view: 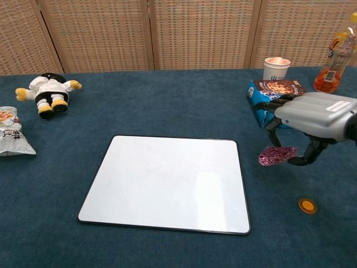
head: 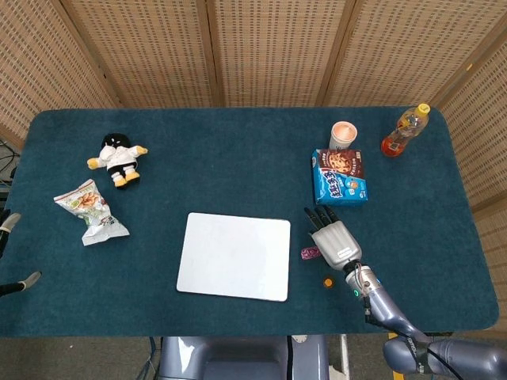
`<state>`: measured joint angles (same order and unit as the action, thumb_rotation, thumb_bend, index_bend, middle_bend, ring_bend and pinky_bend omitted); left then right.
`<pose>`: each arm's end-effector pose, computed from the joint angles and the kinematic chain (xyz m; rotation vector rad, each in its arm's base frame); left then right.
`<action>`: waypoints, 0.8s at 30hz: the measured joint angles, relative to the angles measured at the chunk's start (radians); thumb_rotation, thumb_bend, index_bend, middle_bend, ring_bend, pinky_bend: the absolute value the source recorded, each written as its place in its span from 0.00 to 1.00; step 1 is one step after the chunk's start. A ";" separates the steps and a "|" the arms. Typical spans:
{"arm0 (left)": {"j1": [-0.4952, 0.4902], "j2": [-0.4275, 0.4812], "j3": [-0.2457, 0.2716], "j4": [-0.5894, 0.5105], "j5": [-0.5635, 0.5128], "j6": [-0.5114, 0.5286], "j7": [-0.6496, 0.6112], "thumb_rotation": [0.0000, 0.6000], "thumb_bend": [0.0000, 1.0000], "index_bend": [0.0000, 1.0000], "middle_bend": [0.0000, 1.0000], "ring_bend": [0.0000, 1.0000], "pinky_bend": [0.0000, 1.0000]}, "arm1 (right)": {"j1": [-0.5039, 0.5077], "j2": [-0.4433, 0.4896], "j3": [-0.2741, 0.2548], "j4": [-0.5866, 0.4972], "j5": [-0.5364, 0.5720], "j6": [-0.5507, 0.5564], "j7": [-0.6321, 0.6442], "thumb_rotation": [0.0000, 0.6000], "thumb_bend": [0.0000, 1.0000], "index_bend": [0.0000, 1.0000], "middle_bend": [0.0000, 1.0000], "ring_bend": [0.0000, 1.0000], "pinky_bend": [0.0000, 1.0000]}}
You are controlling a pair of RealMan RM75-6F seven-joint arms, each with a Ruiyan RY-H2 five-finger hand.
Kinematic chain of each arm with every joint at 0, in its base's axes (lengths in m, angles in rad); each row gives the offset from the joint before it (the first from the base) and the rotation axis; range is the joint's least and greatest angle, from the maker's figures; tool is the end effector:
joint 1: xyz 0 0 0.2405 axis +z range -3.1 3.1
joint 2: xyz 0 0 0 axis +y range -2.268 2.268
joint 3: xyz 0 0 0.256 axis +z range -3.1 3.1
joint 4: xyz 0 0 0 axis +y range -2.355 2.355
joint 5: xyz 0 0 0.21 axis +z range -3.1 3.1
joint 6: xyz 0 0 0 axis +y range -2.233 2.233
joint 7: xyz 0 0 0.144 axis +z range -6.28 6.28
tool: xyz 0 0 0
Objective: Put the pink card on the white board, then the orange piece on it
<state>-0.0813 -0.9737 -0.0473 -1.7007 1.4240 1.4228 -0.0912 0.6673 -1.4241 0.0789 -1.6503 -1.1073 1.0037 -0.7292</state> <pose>-0.3171 0.1780 0.1931 -1.3304 -1.0065 -0.8597 -0.1743 -0.3044 0.0042 1.9990 -0.6343 0.6258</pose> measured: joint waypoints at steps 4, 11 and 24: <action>-0.001 0.003 0.000 0.003 -0.001 -0.003 -0.009 1.00 0.00 0.00 0.00 0.00 0.00 | 0.034 -0.001 0.026 -0.065 0.039 0.011 -0.087 1.00 0.33 0.51 0.00 0.00 0.00; -0.005 0.010 -0.002 0.010 -0.005 -0.015 -0.033 1.00 0.00 0.00 0.00 0.00 0.00 | 0.113 -0.046 0.066 -0.152 0.186 0.050 -0.270 1.00 0.33 0.51 0.00 0.00 0.00; -0.008 0.017 0.001 0.019 0.000 -0.024 -0.059 1.00 0.00 0.00 0.00 0.00 0.00 | 0.235 -0.257 0.071 -0.186 0.341 0.170 -0.467 1.00 0.32 0.51 0.00 0.00 0.00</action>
<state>-0.0893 -0.9563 -0.0464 -1.6816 1.4240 1.3987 -0.1499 0.9027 -1.6807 0.1501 -1.8364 -0.7666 1.1739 -1.1962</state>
